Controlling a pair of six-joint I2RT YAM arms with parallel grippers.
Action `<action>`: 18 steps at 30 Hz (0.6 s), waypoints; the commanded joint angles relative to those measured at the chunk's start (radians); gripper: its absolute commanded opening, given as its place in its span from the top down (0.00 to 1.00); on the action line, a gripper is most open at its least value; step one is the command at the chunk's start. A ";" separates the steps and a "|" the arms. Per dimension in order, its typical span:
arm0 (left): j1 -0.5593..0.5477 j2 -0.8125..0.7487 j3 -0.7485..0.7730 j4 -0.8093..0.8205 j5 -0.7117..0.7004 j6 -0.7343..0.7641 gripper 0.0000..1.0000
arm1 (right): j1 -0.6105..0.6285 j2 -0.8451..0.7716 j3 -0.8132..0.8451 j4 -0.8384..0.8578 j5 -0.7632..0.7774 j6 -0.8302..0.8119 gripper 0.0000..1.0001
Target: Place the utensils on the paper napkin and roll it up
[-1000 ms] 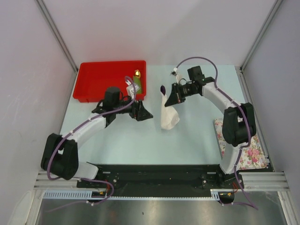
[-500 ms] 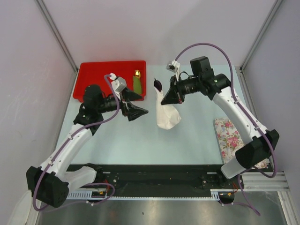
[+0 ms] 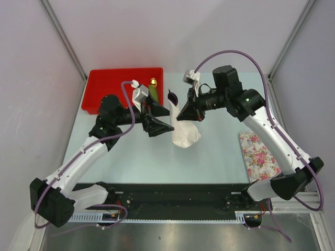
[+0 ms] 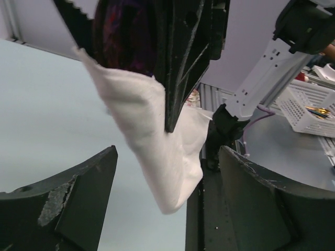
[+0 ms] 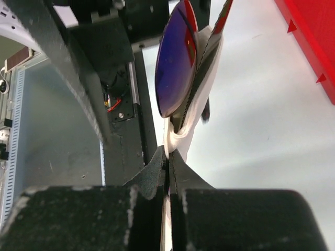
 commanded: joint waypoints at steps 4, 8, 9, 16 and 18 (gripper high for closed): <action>-0.078 0.018 0.020 0.139 -0.008 -0.123 0.22 | 0.037 -0.072 0.019 0.078 0.034 0.001 1.00; -0.078 0.021 0.009 0.225 -0.003 -0.189 0.28 | 0.051 -0.087 0.004 0.083 0.053 -0.007 1.00; -0.080 0.022 0.005 0.237 -0.006 -0.203 0.31 | 0.056 -0.090 0.004 0.083 0.062 -0.007 1.00; -0.081 0.028 -0.026 0.222 -0.040 -0.196 0.29 | 0.057 -0.097 0.009 0.101 0.051 0.011 1.00; -0.081 0.031 -0.027 0.210 -0.049 -0.177 0.29 | 0.056 -0.097 0.012 0.101 0.051 0.019 1.00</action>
